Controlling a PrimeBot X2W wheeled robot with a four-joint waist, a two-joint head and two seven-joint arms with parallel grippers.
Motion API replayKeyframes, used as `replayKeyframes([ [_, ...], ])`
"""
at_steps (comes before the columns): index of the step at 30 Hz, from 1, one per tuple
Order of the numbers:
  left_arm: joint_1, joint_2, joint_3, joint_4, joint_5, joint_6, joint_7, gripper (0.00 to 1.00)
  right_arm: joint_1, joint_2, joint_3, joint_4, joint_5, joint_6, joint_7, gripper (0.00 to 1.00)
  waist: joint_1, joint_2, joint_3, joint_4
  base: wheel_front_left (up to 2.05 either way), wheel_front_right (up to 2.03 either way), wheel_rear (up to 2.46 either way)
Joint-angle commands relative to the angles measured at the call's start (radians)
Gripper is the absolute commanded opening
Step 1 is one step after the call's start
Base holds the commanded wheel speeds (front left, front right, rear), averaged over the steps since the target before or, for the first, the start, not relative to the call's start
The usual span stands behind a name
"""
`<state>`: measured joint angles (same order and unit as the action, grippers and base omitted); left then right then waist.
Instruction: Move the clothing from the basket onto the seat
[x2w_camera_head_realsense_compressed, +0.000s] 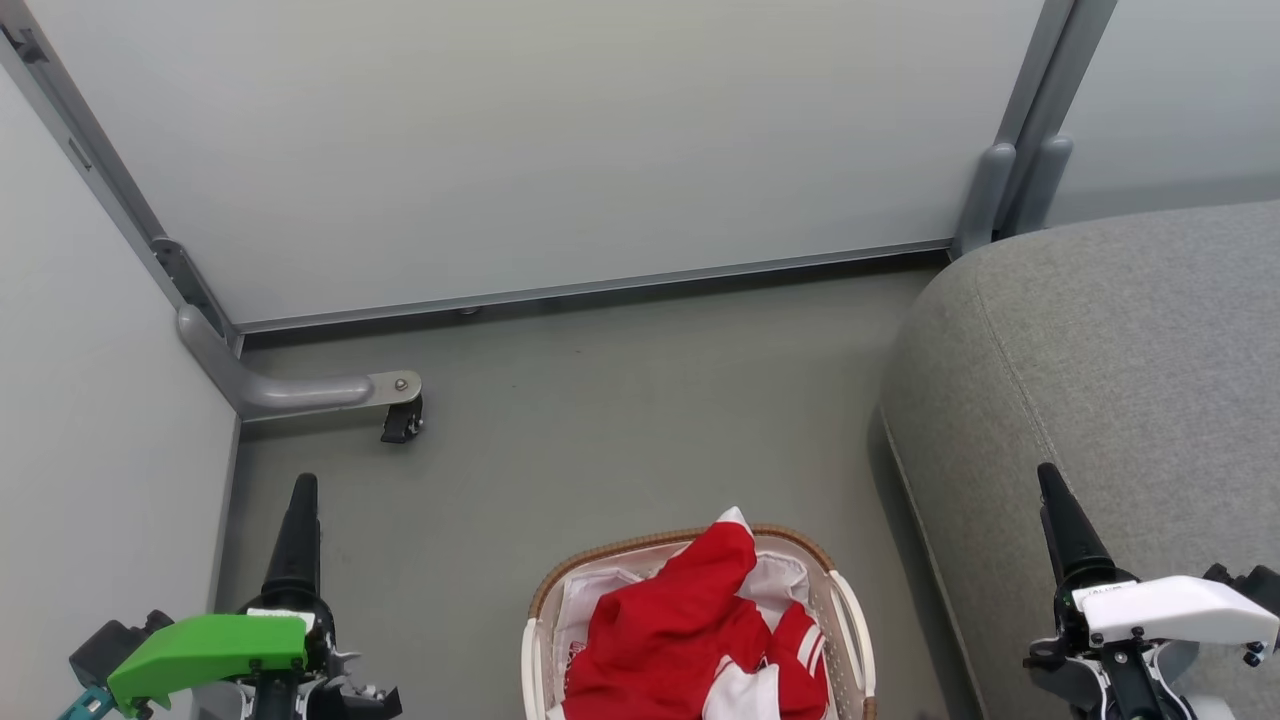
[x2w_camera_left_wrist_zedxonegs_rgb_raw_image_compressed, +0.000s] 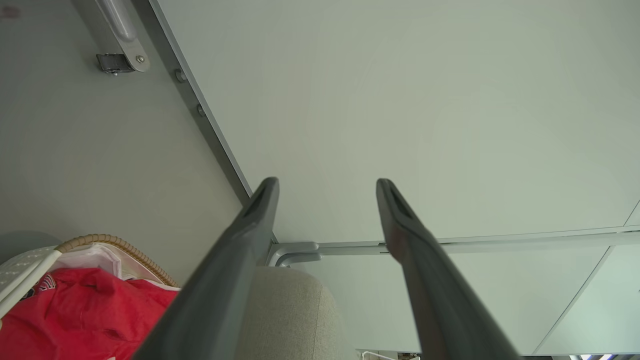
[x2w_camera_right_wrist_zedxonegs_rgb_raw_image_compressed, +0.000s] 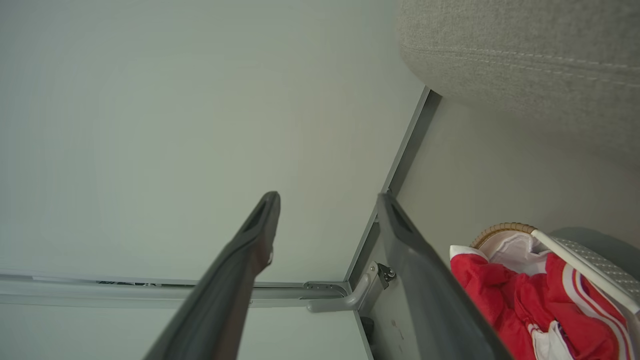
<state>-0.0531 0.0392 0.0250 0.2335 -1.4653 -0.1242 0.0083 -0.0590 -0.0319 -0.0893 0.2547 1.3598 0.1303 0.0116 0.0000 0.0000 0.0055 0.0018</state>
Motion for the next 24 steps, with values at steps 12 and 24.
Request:
replayKeyframes([
  [12, -0.014, 0.007, -0.029, -0.065, 0.266, -0.001, -0.052, 1.00, 0.002, -0.011, 0.023, -0.109, -0.360, 0.000, -0.054, 1.00, 0.0000, 0.0000, 0.001, 0.003, 0.00, 0.00, 0.00],
  [24, 0.003, 0.008, -0.079, -0.063, 0.548, 0.011, -0.093, 1.00, 0.018, -0.013, 0.064, -0.114, -0.625, 0.000, -0.096, 1.00, 0.0000, 0.0000, 0.002, 0.005, 0.00, 0.00, 0.00],
])
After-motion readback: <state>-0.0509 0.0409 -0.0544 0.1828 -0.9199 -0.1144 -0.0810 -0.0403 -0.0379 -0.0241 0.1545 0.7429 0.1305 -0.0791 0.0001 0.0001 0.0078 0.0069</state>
